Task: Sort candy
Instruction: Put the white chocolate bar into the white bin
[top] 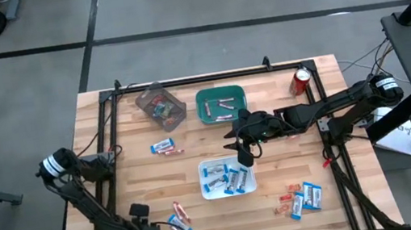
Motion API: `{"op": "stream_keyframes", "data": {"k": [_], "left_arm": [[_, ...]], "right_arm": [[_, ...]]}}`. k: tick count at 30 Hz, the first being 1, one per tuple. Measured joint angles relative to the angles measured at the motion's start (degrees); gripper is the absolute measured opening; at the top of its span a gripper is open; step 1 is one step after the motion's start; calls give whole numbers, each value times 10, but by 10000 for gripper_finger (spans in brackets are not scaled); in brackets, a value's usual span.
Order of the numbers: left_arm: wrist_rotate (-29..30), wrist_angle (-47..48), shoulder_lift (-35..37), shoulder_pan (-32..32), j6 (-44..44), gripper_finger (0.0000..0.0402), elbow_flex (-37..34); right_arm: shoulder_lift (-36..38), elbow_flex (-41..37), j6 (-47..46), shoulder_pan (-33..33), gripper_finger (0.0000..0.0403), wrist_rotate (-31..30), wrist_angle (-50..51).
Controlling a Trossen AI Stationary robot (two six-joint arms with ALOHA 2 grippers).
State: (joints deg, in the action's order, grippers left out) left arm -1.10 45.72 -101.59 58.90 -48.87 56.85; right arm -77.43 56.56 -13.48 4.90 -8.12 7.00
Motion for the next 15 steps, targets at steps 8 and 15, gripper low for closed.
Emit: {"op": "stream_keyframes", "data": {"k": [8, 15], "left_arm": [[9, 14, 26, 0, -5, 42, -4], [67, 23, 74, 0, -26, 35, 8]], "right_arm": [[0, 0, 1, 2, 155, 0, 0], [0, 0, 7, 5, 153, 0, 0]]}}
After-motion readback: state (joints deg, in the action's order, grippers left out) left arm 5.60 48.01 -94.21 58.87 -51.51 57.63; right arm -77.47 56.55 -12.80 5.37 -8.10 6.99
